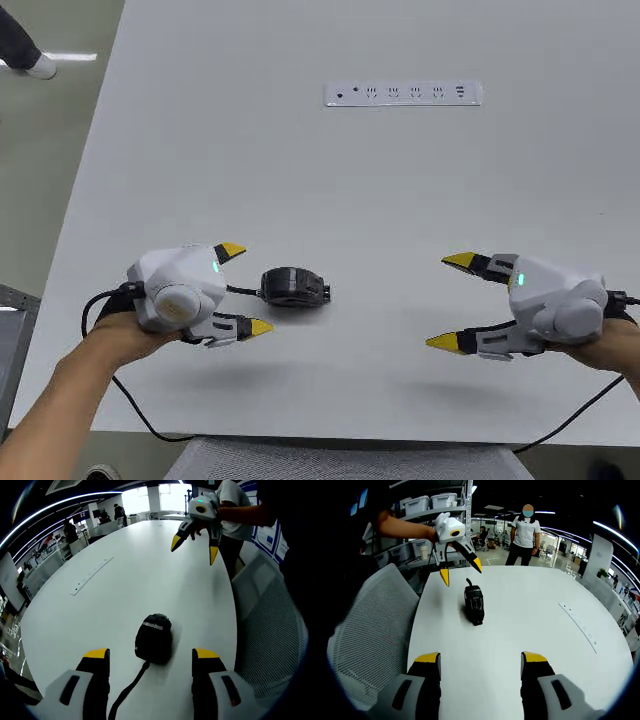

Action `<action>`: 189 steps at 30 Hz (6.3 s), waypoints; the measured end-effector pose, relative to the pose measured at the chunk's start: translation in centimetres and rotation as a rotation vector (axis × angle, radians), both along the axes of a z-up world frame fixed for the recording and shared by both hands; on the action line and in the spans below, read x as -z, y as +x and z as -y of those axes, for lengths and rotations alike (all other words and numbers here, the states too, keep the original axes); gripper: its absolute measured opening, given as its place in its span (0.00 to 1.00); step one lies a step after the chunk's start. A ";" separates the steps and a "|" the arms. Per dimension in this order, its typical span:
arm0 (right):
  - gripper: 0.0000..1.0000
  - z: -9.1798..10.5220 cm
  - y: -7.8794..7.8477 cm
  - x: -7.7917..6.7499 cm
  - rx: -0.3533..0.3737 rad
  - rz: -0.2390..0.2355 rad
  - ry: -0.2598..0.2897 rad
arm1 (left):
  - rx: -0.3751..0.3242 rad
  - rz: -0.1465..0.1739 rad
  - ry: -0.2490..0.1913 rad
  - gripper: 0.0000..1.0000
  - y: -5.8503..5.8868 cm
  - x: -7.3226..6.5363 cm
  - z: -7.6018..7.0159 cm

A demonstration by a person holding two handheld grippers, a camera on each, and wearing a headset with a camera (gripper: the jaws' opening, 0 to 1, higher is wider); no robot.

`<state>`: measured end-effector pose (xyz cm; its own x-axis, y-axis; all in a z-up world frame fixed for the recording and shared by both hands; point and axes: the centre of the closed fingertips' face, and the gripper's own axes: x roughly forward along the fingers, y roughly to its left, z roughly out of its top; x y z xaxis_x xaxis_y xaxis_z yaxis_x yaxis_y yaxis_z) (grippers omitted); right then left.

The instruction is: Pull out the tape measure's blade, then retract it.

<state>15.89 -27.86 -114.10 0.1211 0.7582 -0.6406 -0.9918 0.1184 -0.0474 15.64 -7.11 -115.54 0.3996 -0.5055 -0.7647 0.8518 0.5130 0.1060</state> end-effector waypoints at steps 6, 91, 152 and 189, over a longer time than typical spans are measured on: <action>0.60 -1.0 0.4 0.9 -0.039 0.004 -0.007 | 0.051 -0.012 0.020 0.60 0.4 0.9 0.4; 0.18 -13.8 1.3 10.3 -0.233 -0.058 0.017 | 0.221 -0.104 0.104 0.28 1.5 6.2 2.3; 0.09 -13.7 1.2 10.1 -0.260 -0.064 0.005 | 0.214 -0.090 0.083 0.28 1.5 6.0 2.2; 0.09 -12.0 1.4 9.7 -0.249 -0.085 0.007 | 0.209 -0.090 0.085 0.27 1.4 6.0 2.1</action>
